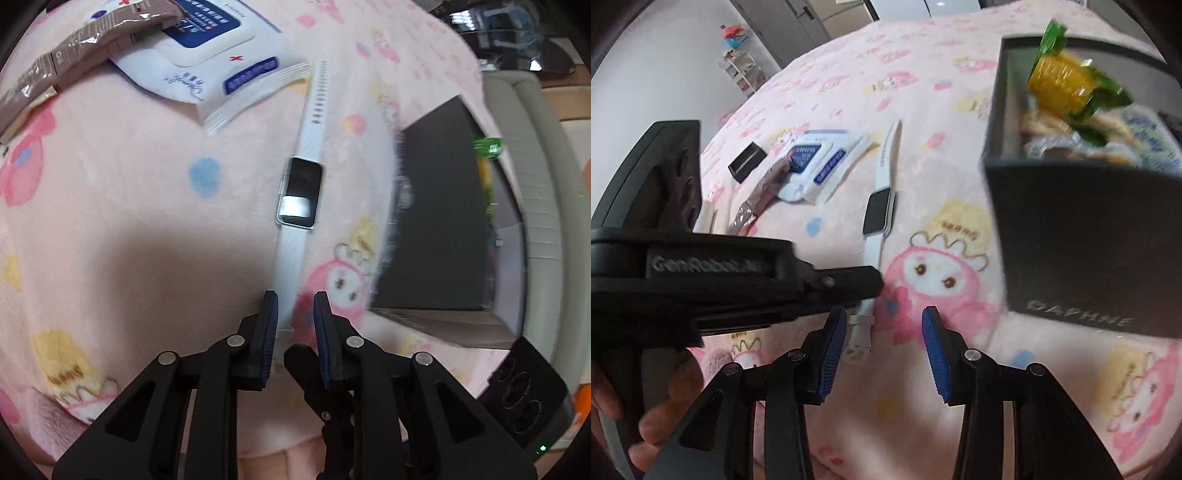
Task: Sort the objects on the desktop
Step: 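Lower the left tool onto the white smartwatch band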
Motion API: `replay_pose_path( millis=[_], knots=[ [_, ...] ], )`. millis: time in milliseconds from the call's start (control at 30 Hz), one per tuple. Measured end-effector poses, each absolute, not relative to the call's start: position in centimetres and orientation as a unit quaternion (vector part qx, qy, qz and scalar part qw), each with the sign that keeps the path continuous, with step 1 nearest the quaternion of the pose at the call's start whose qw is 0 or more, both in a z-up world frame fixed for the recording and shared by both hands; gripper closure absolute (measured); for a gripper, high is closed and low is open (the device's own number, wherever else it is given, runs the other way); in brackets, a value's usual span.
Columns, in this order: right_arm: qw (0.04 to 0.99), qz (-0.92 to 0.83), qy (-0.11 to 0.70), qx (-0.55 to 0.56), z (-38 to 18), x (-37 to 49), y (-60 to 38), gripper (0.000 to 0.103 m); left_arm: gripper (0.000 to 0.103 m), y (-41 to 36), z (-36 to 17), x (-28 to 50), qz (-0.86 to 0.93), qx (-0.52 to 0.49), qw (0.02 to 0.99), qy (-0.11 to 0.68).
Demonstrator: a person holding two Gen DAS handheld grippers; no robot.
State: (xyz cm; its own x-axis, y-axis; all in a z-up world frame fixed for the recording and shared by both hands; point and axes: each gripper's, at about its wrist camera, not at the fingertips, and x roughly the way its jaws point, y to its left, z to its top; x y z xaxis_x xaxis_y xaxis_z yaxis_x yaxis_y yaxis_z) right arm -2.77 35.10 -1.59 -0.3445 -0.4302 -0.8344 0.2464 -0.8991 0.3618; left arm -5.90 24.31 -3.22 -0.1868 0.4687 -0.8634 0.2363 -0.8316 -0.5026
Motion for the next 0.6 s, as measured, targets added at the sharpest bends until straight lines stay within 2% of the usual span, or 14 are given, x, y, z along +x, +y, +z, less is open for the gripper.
replay_pose_path(
  millis=[300,433,467,600],
  knots=[
    [0.194,-0.817,-0.070,0.538,-1.1,-2.1,35.0,0.065,0.092,26.2,-3.0,-4.8,0.697,-0.640,0.140,-0.291],
    [0.185,-0.831,-0.030,0.523,-0.3,-0.6,35.6,0.052,0.092,26.4,-2.1,-4.2,0.678,-0.640,0.178,-0.315],
    [0.174,-0.836,-0.020,0.520,-0.3,-0.2,36.0,0.052,0.092,26.2,-1.7,-4.0,0.682,-0.634,0.180,-0.319],
    [0.168,-0.827,-0.064,0.532,-1.0,-0.6,37.3,0.052,0.091,24.8,-1.8,-4.1,0.696,-0.621,0.138,-0.332]
  ],
)
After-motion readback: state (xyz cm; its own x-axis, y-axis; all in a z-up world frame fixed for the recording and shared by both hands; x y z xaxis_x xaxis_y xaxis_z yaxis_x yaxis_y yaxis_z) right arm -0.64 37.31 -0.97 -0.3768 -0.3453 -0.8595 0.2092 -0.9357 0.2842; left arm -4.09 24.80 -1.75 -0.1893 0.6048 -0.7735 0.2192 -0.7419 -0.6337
